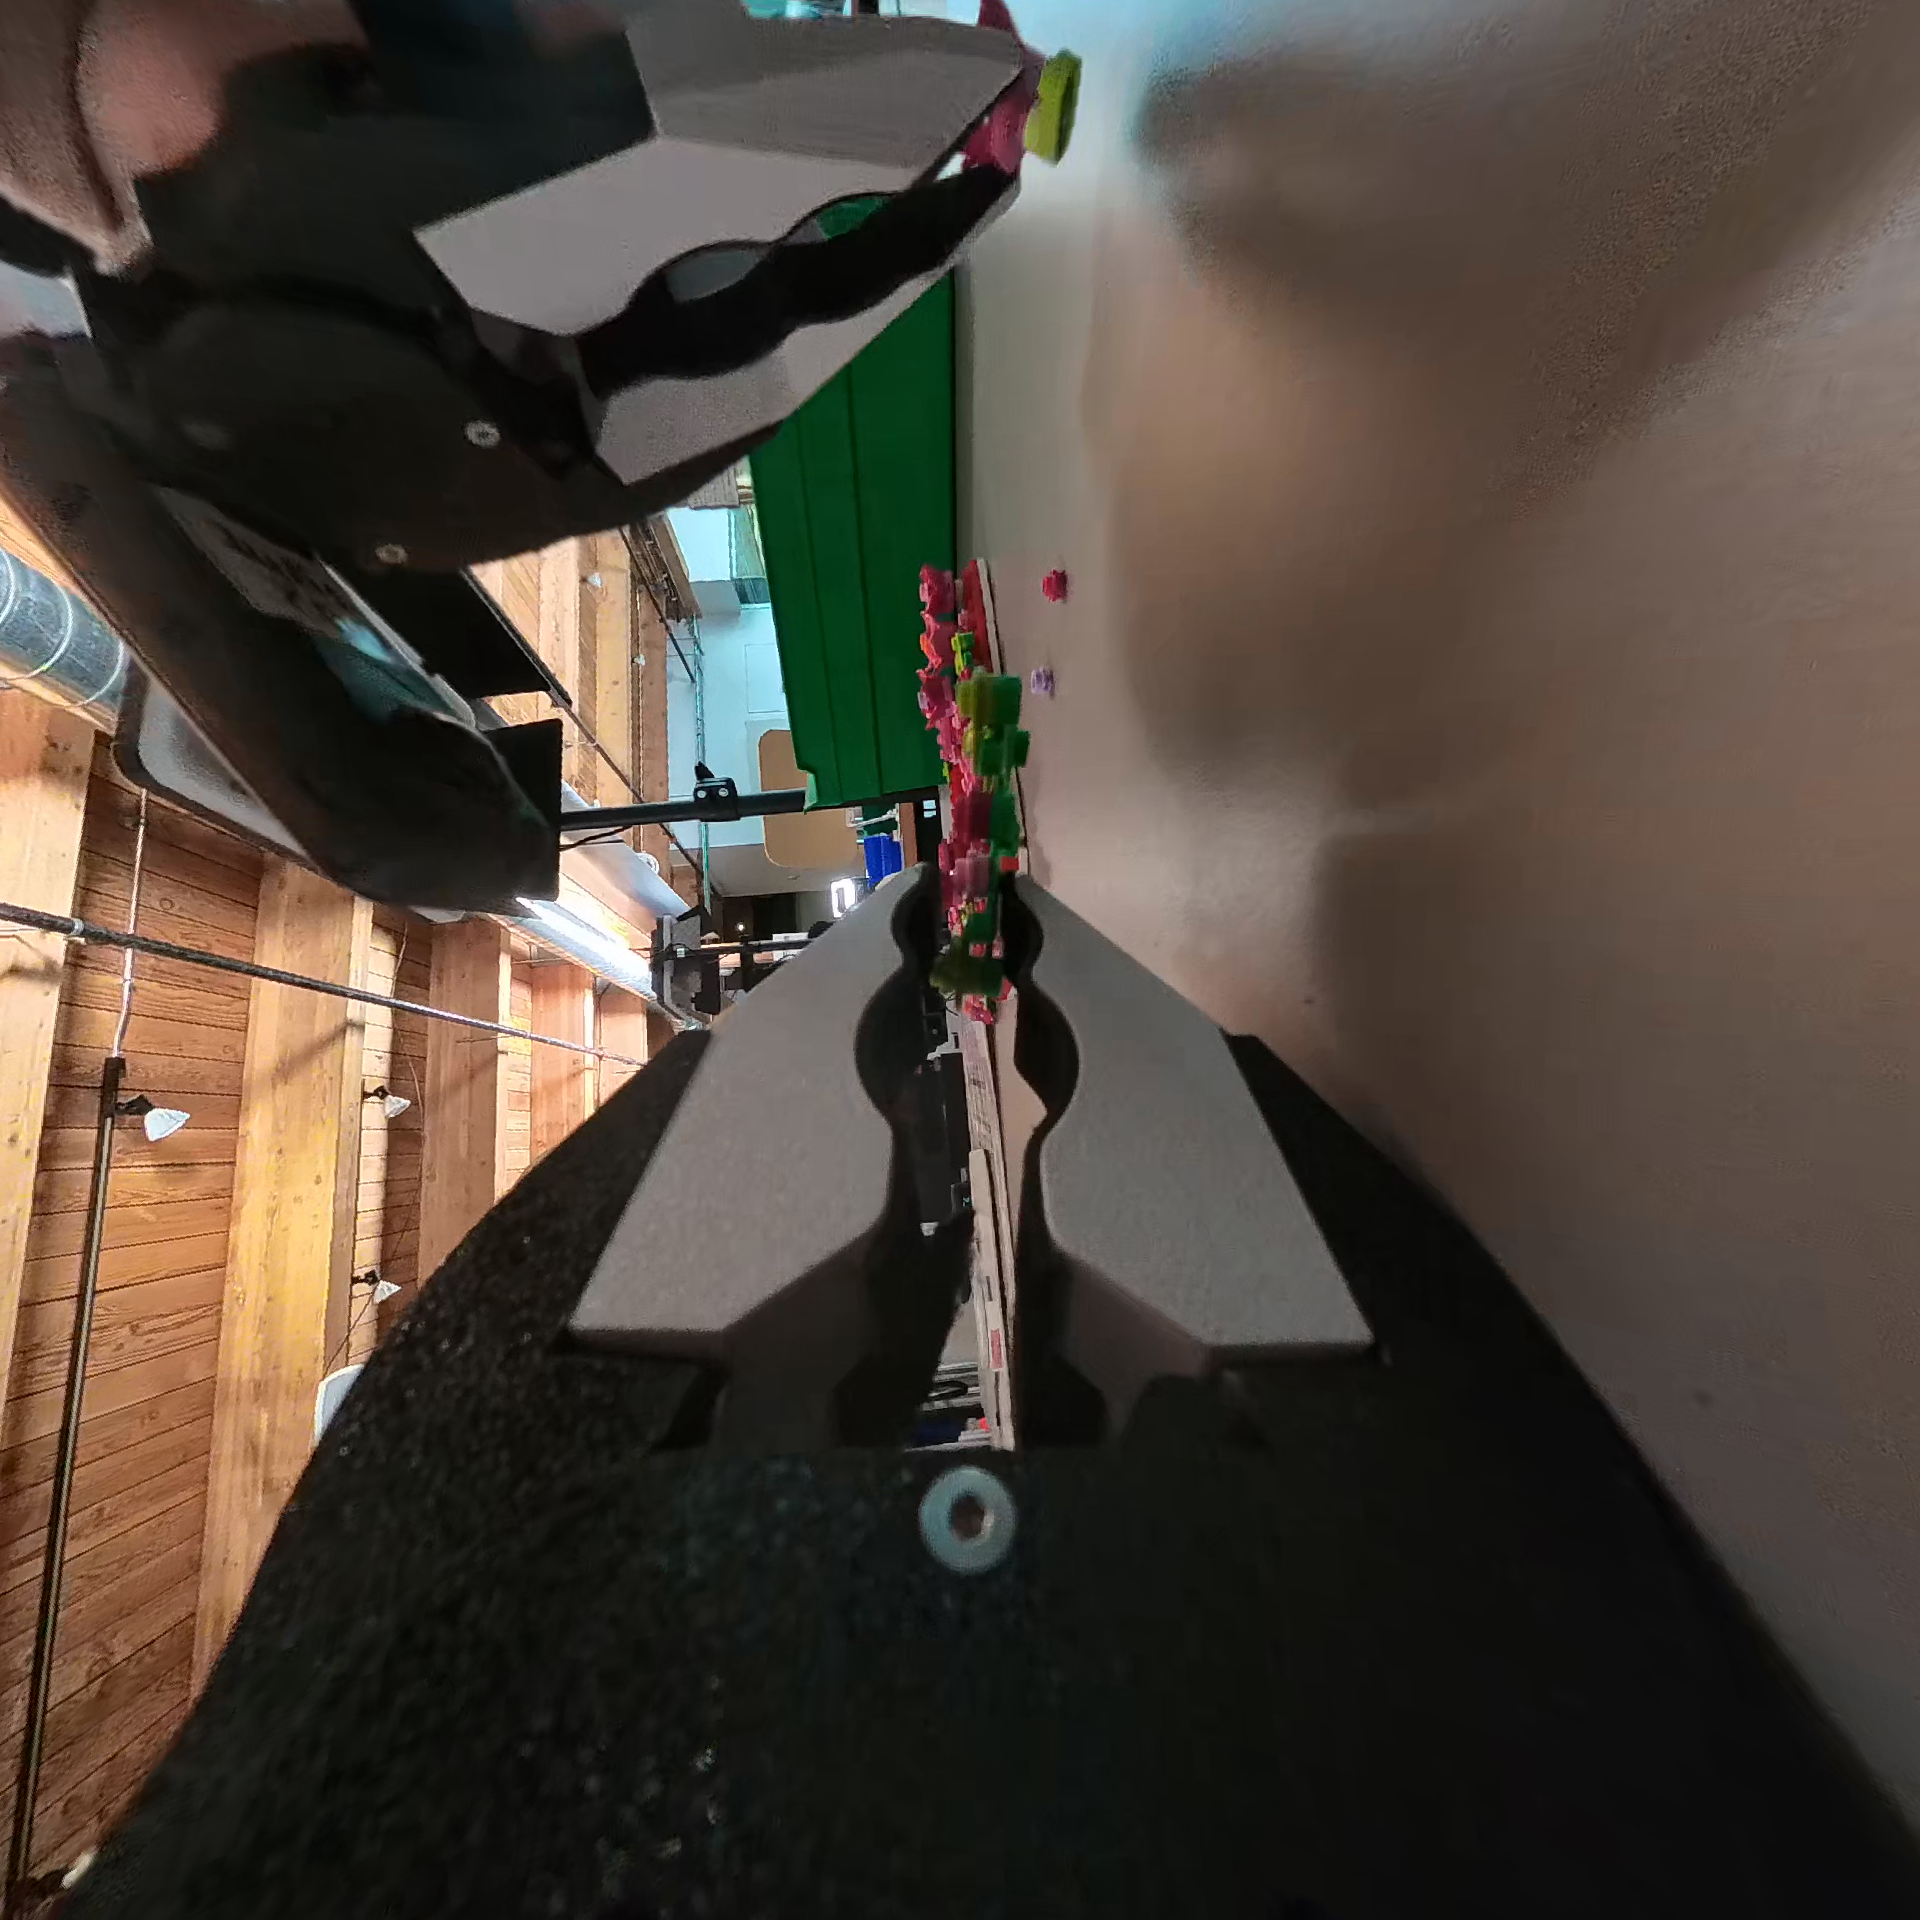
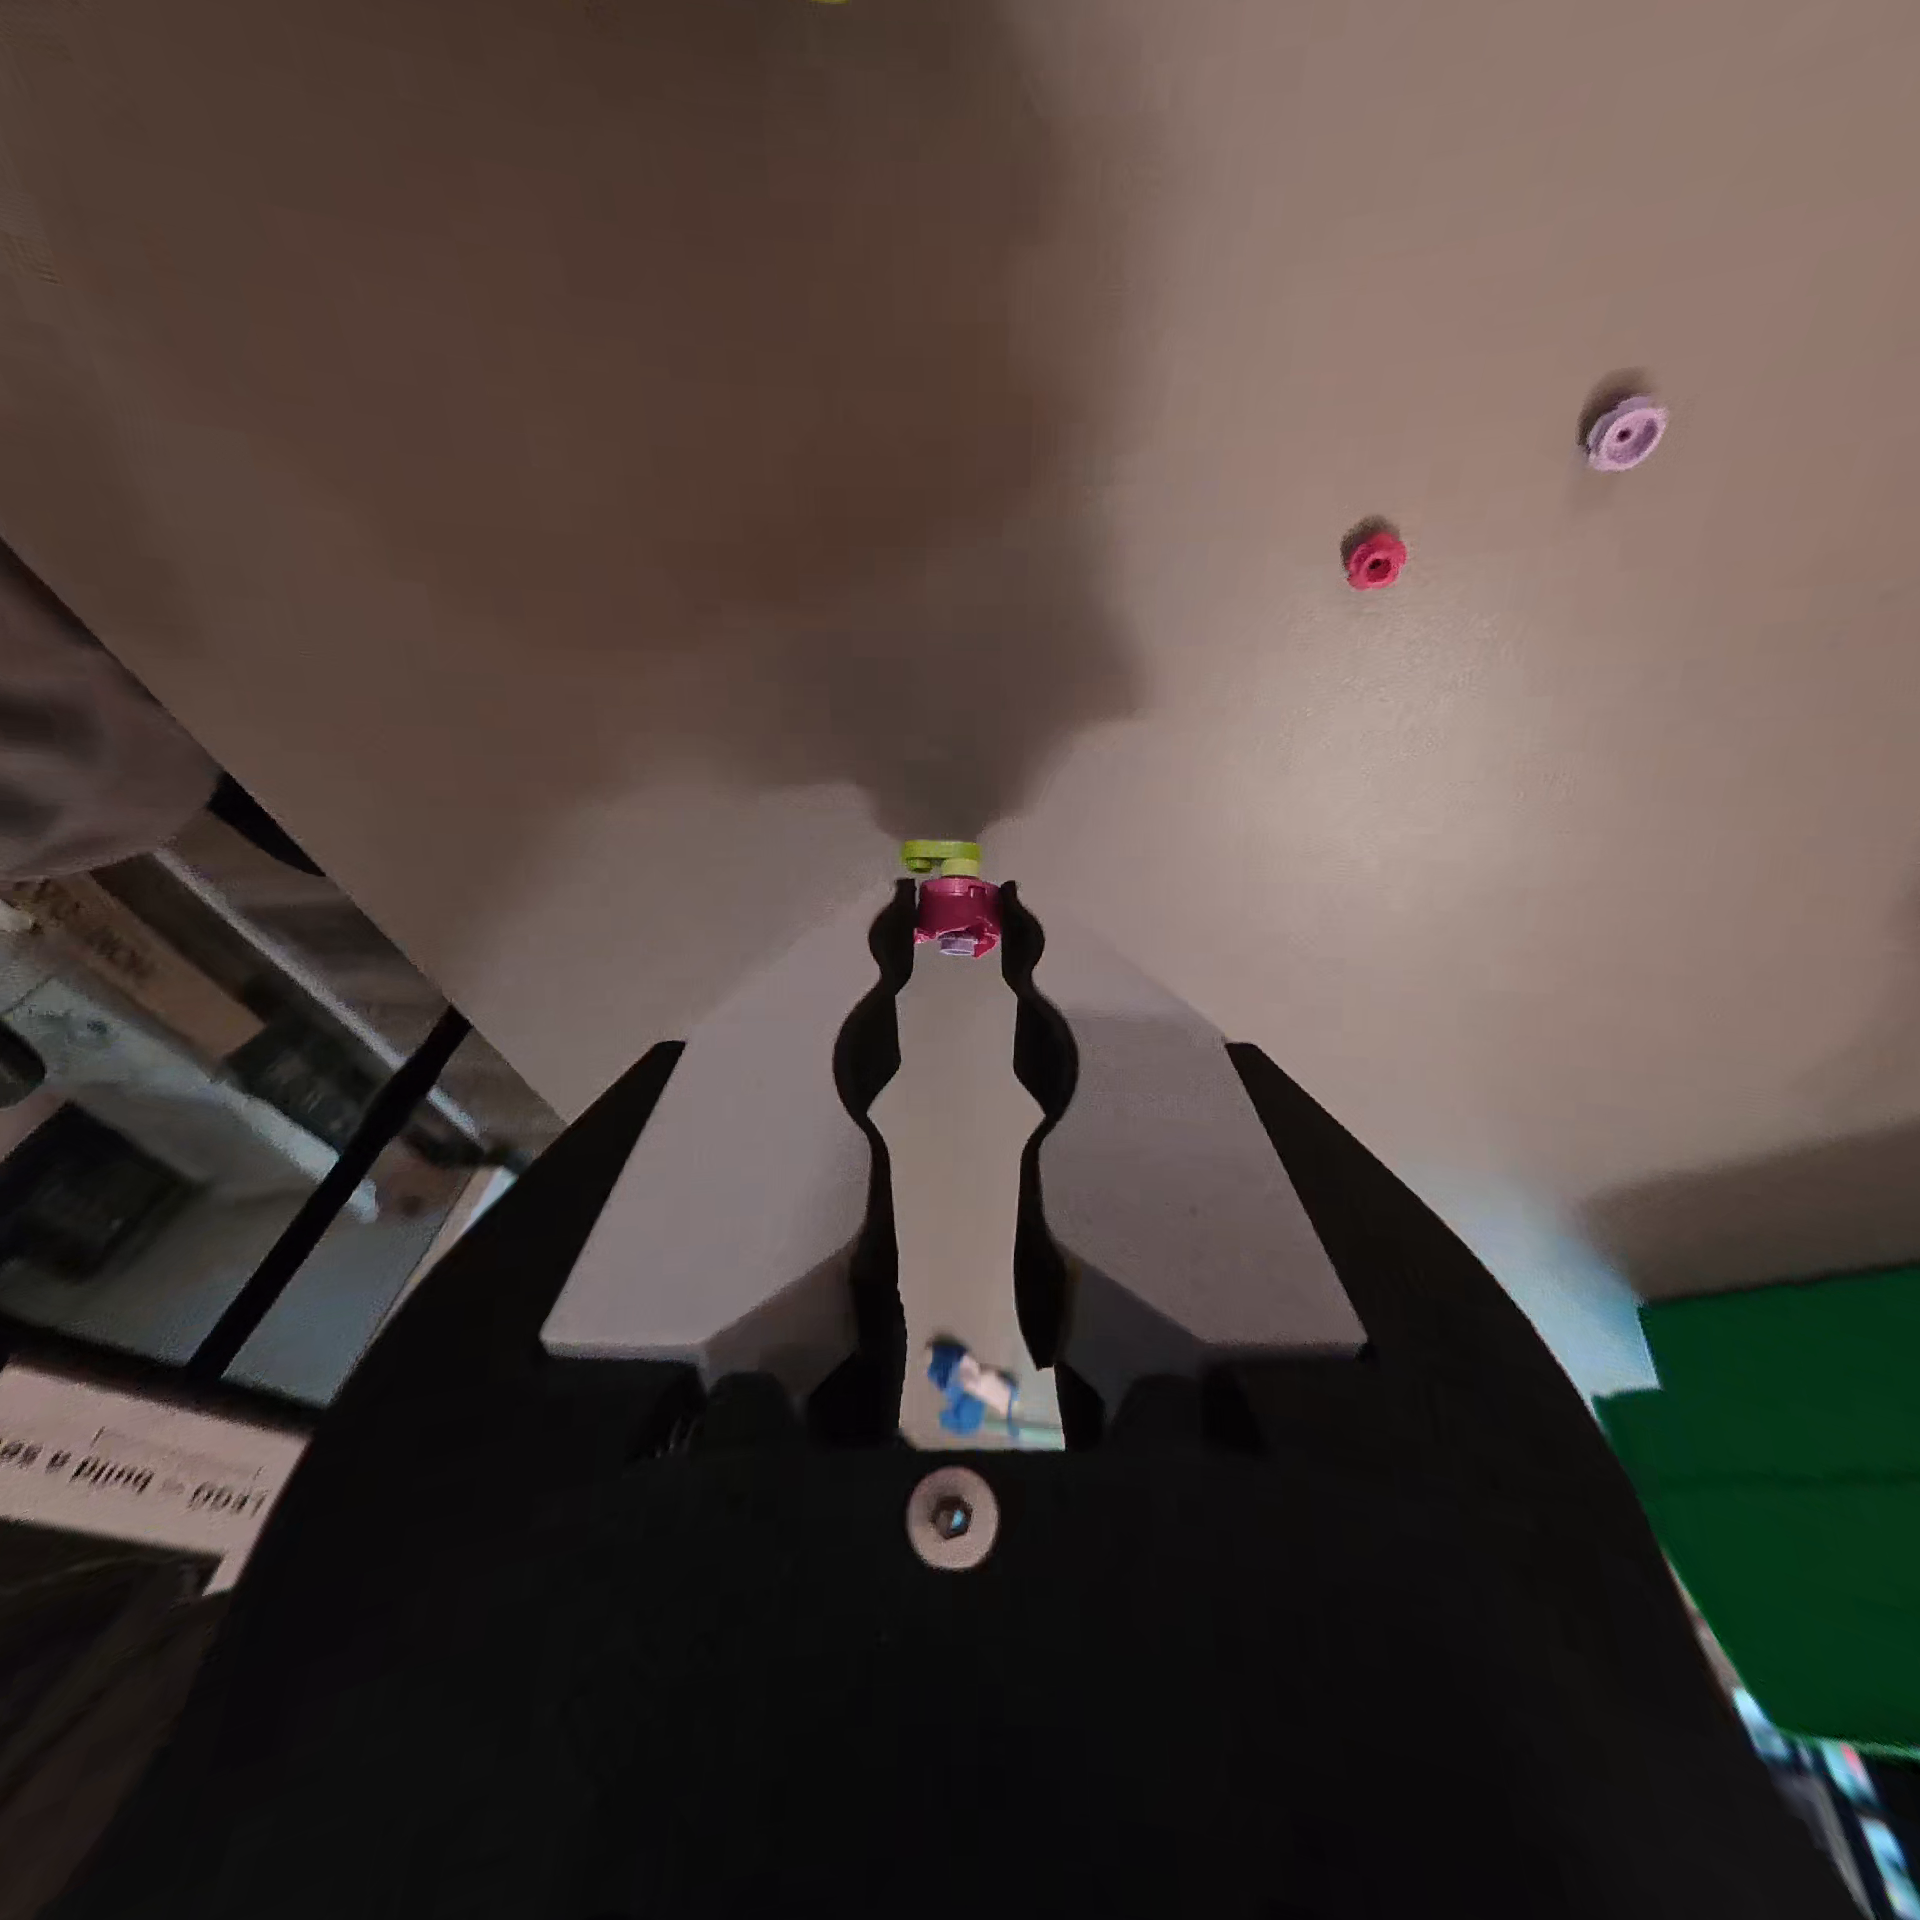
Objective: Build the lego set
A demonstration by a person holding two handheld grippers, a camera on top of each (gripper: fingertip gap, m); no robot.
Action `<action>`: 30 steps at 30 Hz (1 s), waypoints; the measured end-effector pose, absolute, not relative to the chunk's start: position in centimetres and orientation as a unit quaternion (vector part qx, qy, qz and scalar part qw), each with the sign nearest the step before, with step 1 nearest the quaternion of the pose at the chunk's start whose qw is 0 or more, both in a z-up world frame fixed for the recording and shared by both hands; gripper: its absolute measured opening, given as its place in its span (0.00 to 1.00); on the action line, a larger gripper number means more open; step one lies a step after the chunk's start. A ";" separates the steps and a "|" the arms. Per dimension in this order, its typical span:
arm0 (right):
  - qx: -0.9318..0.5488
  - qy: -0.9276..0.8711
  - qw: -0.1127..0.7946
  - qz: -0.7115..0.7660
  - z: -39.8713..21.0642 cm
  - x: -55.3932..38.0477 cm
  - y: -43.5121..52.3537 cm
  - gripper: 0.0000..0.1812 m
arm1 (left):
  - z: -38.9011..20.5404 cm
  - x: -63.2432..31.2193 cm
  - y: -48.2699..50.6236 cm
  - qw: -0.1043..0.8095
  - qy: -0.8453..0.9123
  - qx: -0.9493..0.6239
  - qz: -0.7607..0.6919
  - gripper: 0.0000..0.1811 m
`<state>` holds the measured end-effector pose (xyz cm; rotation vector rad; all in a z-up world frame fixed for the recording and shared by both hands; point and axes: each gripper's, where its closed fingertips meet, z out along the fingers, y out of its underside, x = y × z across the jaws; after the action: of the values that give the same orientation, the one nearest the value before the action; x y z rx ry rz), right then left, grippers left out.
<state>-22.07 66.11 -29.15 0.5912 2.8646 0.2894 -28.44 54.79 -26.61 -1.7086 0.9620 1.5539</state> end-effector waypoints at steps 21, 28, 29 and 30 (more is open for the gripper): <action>0.138 0.985 -0.041 -0.092 -28.7 -21.4 66.6 0.26 | -26.9 -28.2 54.9 0.318 0.368 -0.654 0.580 0.05; 0.200 0.948 -0.111 -0.222 -29.8 -21.6 66.7 0.19 | -26.9 -28.1 54.9 0.321 0.368 -0.654 0.577 0.05; 0.216 0.943 -0.103 -0.230 -30.1 -21.5 66.7 0.19 | -26.9 -28.1 54.9 0.322 0.368 -0.654 0.577 0.05; 0.230 0.937 -0.093 -0.244 -30.2 -21.4 66.6 0.18 | -26.9 -28.1 54.9 0.322 0.367 -0.655 0.577 0.05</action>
<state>-21.43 66.56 -30.16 0.7701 3.1334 -0.8166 -28.09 54.93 -26.91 -1.7189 0.9644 1.5142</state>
